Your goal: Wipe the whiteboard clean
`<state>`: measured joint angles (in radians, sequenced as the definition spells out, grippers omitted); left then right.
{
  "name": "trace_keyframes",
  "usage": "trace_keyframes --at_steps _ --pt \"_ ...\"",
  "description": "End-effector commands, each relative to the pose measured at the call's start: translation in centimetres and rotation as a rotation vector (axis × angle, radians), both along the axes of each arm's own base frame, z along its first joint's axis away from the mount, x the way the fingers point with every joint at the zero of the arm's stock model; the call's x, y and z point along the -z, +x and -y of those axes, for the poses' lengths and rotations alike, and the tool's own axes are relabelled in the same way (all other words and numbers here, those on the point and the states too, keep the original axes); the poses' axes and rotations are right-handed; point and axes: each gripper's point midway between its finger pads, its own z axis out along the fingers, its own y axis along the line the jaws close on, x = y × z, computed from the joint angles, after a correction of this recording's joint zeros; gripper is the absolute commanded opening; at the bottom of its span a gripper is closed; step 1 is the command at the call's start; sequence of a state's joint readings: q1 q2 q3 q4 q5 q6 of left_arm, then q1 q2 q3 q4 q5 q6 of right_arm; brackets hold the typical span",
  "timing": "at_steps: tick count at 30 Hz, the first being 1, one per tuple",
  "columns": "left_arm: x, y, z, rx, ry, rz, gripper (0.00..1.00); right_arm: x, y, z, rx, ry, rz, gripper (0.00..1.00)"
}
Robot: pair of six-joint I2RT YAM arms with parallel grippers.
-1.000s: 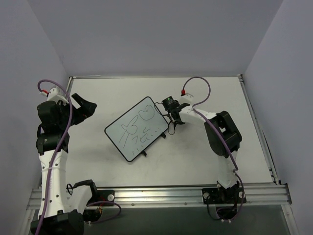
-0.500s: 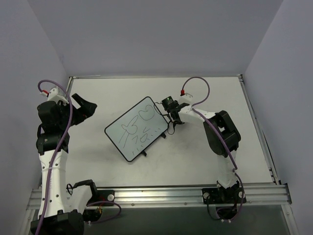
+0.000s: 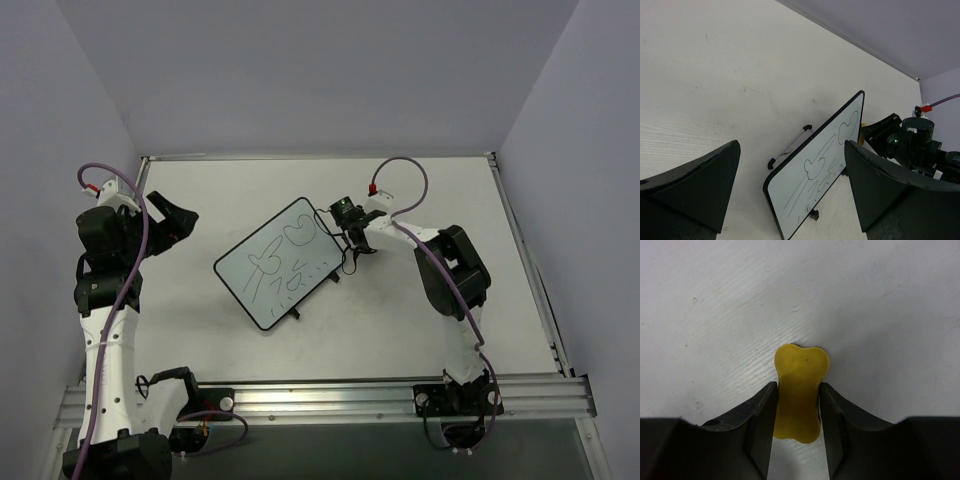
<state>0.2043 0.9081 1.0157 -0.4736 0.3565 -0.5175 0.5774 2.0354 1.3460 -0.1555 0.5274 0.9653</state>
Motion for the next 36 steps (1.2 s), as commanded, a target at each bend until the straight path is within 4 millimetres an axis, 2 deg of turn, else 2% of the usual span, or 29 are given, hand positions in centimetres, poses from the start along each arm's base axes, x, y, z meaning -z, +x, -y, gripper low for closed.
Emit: trace_keyframes --at_steps 1,13,16,17,20,21,26,27,29,30,31,32,33,35,36 --pt "-1.2 0.0 0.4 0.018 0.002 0.047 0.94 0.3 0.0 0.8 0.023 -0.057 -0.010 0.35" --pt "-1.2 0.1 0.4 0.021 0.001 0.048 0.94 0.3 0.1 0.8 0.019 -0.064 -0.009 0.35" --pt "-1.1 0.1 0.4 0.021 0.000 0.045 0.94 0.1 0.0 0.8 0.013 -0.072 -0.007 0.27" --pt "-1.0 0.1 0.3 0.018 0.001 0.042 0.94 -0.1 0.1 0.9 0.014 -0.072 -0.004 0.16" --pt "-0.8 0.3 0.2 0.011 0.002 0.036 0.94 -0.9 0.1 1.1 -0.005 -0.090 0.007 0.03" --pt "-0.7 0.3 0.2 0.009 0.002 0.033 0.94 -1.4 0.0 1.4 -0.009 -0.093 0.014 0.00" --pt "-0.1 0.6 0.1 0.002 -0.003 0.012 0.95 -3.7 0.1 1.7 -0.079 -0.105 0.050 0.00" --pt "0.1 0.7 0.0 -0.001 -0.003 0.008 0.96 -5.1 0.4 1.4 -0.094 -0.081 0.087 0.00" --pt "0.7 0.8 0.1 -0.012 -0.013 -0.013 0.98 -5.7 0.0 1.6 -0.136 -0.081 0.094 0.00" --pt "1.0 0.9 -0.3 -0.038 -0.009 -0.022 0.99 -7.7 0.2 0.9 -0.164 -0.035 0.148 0.00" --pt "1.3 0.9 -0.5 -0.063 -0.024 -0.028 0.99 -7.9 -0.2 1.1 -0.181 -0.026 0.151 0.00" --pt "2.5 0.8 -0.7 -0.083 -0.035 -0.054 0.99 -8.5 -0.5 1.1 -0.215 -0.030 0.151 0.00" --pt "2.9 0.9 -1.0 -0.107 -0.041 -0.050 0.99 -10.6 -0.1 0.1 -0.253 0.025 0.213 0.00" --pt "3.9 0.9 -1.2 -0.133 -0.068 -0.064 1.00 -11.8 -0.4 -0.6 -0.306 0.051 0.232 0.00" --pt "4.7 1.0 -1.2 -0.138 -0.074 -0.070 1.00 -13.2 -0.6 -1.5 -0.367 0.080 0.258 0.00"
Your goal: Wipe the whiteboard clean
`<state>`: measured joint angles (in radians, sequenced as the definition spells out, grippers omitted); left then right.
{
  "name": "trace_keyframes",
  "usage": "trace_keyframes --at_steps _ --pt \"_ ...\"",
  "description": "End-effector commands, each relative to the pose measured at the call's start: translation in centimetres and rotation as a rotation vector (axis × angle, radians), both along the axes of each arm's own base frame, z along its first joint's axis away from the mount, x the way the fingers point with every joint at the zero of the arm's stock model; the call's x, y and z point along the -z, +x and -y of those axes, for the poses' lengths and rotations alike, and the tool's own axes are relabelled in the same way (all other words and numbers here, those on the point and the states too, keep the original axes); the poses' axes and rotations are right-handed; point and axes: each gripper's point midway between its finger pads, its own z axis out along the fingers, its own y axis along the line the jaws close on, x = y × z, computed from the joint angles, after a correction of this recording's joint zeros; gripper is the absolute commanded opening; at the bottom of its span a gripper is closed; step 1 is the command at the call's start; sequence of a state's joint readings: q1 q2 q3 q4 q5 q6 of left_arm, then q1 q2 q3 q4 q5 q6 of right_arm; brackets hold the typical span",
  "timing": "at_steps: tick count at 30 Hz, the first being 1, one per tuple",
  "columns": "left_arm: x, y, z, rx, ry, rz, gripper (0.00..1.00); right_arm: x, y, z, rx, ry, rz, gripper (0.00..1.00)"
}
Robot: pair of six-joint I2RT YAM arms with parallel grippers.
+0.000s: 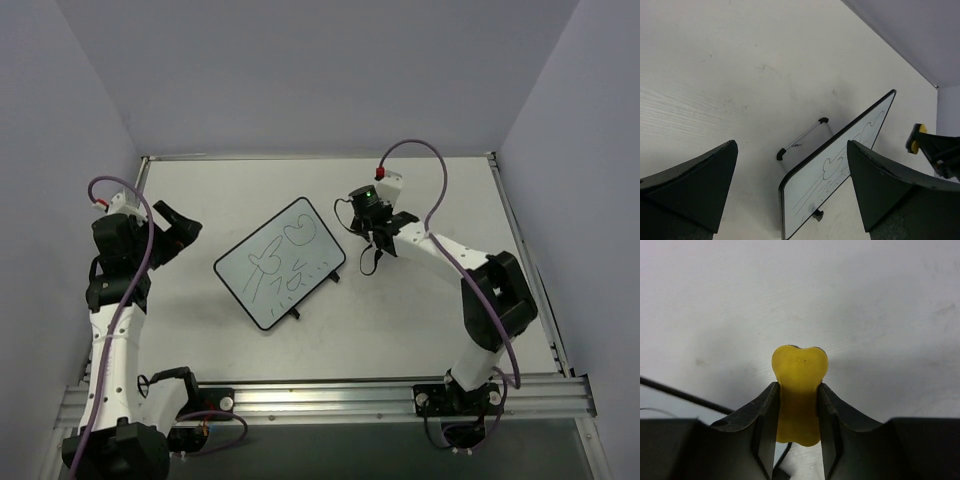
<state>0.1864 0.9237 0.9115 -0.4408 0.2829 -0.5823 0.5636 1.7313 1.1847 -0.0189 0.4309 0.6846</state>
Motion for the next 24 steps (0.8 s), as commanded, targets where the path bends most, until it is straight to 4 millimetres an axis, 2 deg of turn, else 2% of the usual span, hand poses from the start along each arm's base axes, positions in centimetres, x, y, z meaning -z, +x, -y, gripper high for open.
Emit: trace_keyframes --at_steps 1,2,4,5,6,7,9,12,13,14,16,17,18,19,20,21,22,23,24 --pt "0.3 0.8 -0.6 -0.063 -0.030 0.039 1.00 -5.3 0.3 -2.2 -0.165 0.084 0.124 0.00" --pt "0.2 0.7 -0.4 -0.062 -0.042 0.059 0.94 -6.3 -0.1 -2.5 -0.192 0.110 0.144 0.00" --pt "0.4 1.0 0.0 -0.050 -0.056 0.112 0.94 -7.6 -0.5 -4.5 -0.299 0.178 0.179 0.00" --pt "0.1 1.0 0.3 -0.047 -0.069 0.147 0.94 -8.3 -0.8 -5.0 -0.329 0.198 0.196 0.00" --pt "-1.1 1.6 0.6 -0.030 -0.069 0.222 0.93 -8.7 -0.9 -5.5 -0.358 0.210 0.217 0.00" --pt "-0.4 1.7 0.8 -0.019 -0.075 0.237 0.93 -9.0 -1.1 -6.0 -0.385 0.223 0.224 0.00" --pt "-1.6 2.6 0.9 -0.006 -0.073 0.319 0.92 -9.6 -1.5 -7.2 -0.439 0.246 0.240 0.00" --pt "-1.5 4.7 1.3 0.049 -0.058 0.327 0.89 -9.3 -2.2 -8.7 -0.497 0.272 0.241 0.00" --pt "0.0 5.8 1.5 0.068 -0.070 0.271 0.86 -9.0 -2.5 -9.2 -0.516 0.279 0.231 0.00" --pt "-1.9 6.8 2.0 0.100 -0.052 0.302 0.86 -8.8 -2.6 -9.4 -0.521 0.279 0.227 0.00" --pt "-2.1 7.8 3.6 0.161 -0.035 0.241 0.85 -8.9 -2.9 -9.7 -0.535 0.274 0.227 0.00" --pt "-4.8 8.9 5.4 0.224 0.022 0.274 0.85 -9.1 -2.9 -9.7 -0.536 0.270 0.233 0.00" --pt "-3.5 8.7 5.7 0.228 0.048 0.174 0.86 -9.3 -2.9 -9.7 -0.535 0.269 0.240 0.00" --pt "-4.0 8.8 6.4 0.258 0.075 0.158 0.86 -9.3 -3.0 -9.9 -0.541 0.268 0.241 0.00" --pt "-3.2 9.5 7.4 0.314 0.120 0.123 0.86 -9.3 -3.2 -9.9 -0.546 0.268 0.241 0.00" --pt "-4.3 9.5 7.7 0.349 0.131 0.103 0.86 -9.3 -3.2 -10.1 -0.549 0.270 0.245 0.00" --pt "-4.3 9.5 8.1 0.395 0.135 0.085 0.86 -9.2 -3.4 -10.2 -0.554 0.272 0.247 0.00" --pt "-3.1 10.2 8.3 0.448 0.175 0.057 0.86 -8.8 -3.7 -10.4 -0.563 0.273 0.243 0.00" --pt "-4.0 10.4 8.7 0.499 0.188 0.061 0.86 -8.9 -3.8 -10.6 -0.566 0.279 0.248 0.00"
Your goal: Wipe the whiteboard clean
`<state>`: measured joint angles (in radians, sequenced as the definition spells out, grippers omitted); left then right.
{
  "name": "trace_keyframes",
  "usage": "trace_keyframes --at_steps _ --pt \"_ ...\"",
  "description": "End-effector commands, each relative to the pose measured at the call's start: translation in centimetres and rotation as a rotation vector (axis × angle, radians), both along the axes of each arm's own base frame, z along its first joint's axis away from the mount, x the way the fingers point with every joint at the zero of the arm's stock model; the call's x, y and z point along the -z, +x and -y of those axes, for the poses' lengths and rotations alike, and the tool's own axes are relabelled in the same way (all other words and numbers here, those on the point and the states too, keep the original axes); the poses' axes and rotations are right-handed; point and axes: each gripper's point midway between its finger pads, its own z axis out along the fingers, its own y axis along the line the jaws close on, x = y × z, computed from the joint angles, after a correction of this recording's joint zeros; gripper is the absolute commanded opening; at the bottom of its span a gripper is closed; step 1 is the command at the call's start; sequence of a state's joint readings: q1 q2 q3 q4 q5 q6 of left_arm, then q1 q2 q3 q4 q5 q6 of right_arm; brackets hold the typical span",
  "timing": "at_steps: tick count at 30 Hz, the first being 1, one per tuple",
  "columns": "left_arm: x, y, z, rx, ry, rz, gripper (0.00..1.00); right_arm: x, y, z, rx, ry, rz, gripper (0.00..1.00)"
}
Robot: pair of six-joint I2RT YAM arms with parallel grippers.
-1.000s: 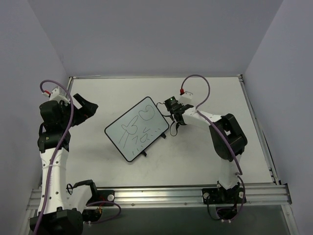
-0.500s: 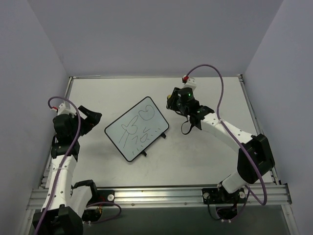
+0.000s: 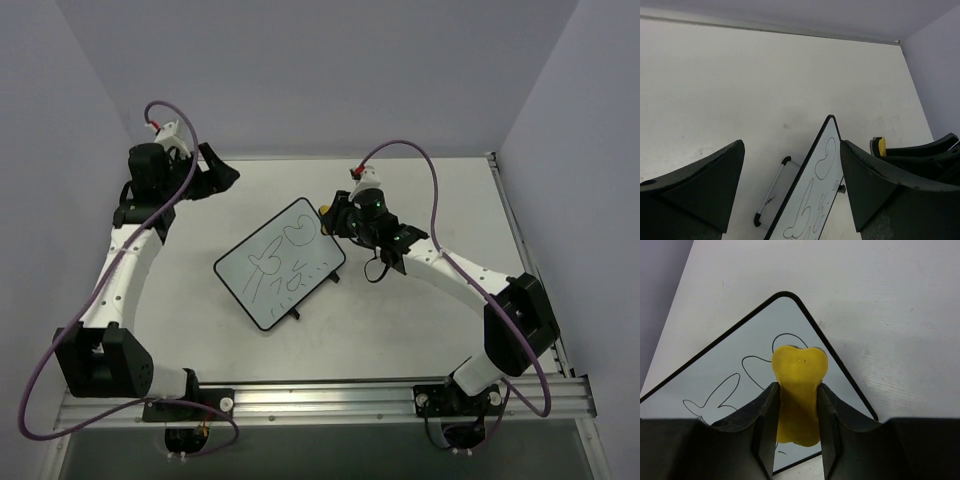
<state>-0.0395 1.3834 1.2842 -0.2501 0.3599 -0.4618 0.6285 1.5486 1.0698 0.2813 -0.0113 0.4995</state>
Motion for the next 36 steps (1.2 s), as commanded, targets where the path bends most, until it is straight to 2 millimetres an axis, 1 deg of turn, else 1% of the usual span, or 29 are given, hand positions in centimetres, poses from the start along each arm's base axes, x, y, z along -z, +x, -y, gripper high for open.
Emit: trace_keyframes --at_steps 1,2,3,4,5,6,7,8,9,11,13,14,15,16,18,19,21,23,24,27,30,31,34,36 --pt "0.9 -0.5 0.9 0.198 0.136 -0.074 0.86 -1.1 -0.4 -0.9 -0.036 0.031 0.052 0.00" --pt "2.5 0.1 1.7 0.300 0.168 -0.097 0.85 -0.8 -0.6 -1.2 -0.042 0.028 0.048 0.00" --pt "3.2 -0.4 2.0 0.357 0.169 -0.142 0.83 -0.7 -0.6 -1.2 -0.042 0.029 0.047 0.00" --pt "2.1 0.0 2.4 0.395 0.174 -0.115 0.83 -0.6 -0.7 -1.3 -0.042 0.030 0.045 0.00" --pt "3.4 0.4 2.8 0.439 0.159 -0.144 0.82 -0.6 -0.7 -1.3 -0.042 0.028 0.048 0.00" --pt "3.5 1.0 2.9 0.451 0.134 -0.129 0.82 -0.6 -0.9 -1.3 -0.044 0.026 0.050 0.00" --pt "4.4 1.0 3.4 0.478 0.096 -0.139 0.81 -0.6 -0.9 -1.2 -0.041 0.024 0.053 0.00" --pt "5.7 1.1 4.0 0.510 0.057 -0.170 0.80 -0.7 -1.0 -1.2 -0.040 0.023 0.055 0.00" --pt "6.4 1.3 4.3 0.521 0.046 -0.174 0.79 -0.8 -1.1 -1.1 -0.041 0.021 0.057 0.00" --pt "8.1 1.0 4.8 0.551 0.008 -0.211 0.75 -0.8 -1.4 -1.0 -0.042 0.014 0.059 0.00" --pt "8.1 0.7 5.5 0.569 0.010 -0.207 0.74 -0.7 -1.6 -1.1 -0.046 0.009 0.059 0.00" --pt "7.7 0.9 5.6 0.569 0.015 -0.201 0.72 -0.7 -1.6 -1.1 -0.048 0.010 0.060 0.00" --pt "7.8 0.6 5.6 0.570 0.013 -0.221 0.72 -0.7 -1.7 -1.3 -0.050 0.014 0.062 0.00" --pt "8.4 0.6 5.8 0.578 0.004 -0.247 0.72 -0.8 -1.9 -1.6 -0.058 0.017 0.065 0.00" --pt "8.9 0.1 6.2 0.599 0.010 -0.269 0.71 -0.4 -1.7 -1.4 -0.033 0.004 0.071 0.00" --pt "9.3 0.1 6.3 0.599 0.021 -0.274 0.69 -0.2 -1.9 -1.6 -0.036 -0.002 0.071 0.00" --pt "10.1 -0.6 7.2 0.631 0.005 -0.280 0.64 0.1 -2.0 -1.7 -0.030 -0.008 0.072 0.00" --pt "10.3 -0.9 7.6 0.645 0.002 -0.279 0.61 0.3 -2.1 -1.7 -0.027 -0.009 0.075 0.00" --pt "10.3 -0.9 7.7 0.647 0.001 -0.282 0.57 0.3 -2.1 -1.8 -0.027 -0.005 0.076 0.00" --pt "10.4 -1.2 8.1 0.658 0.008 -0.284 0.57 0.2 -2.1 -1.9 -0.023 -0.002 0.085 0.00" --pt "11.2 -1.4 8.2 0.654 0.027 -0.307 0.56 0.5 -2.0 -2.0 -0.021 -0.007 0.091 0.00" --pt "11.6 -1.4 8.3 0.657 0.036 -0.315 0.56 0.7 -2.0 -2.0 -0.020 -0.010 0.089 0.00" --pt "11.9 -1.5 8.7 0.668 0.038 -0.326 0.51 1.2 -2.0 -2.0 -0.013 -0.008 0.085 0.00" --pt "12.3 -1.6 8.7 0.664 0.051 -0.336 0.50 1.4 -2.0 -2.1 -0.012 -0.009 0.086 0.00"
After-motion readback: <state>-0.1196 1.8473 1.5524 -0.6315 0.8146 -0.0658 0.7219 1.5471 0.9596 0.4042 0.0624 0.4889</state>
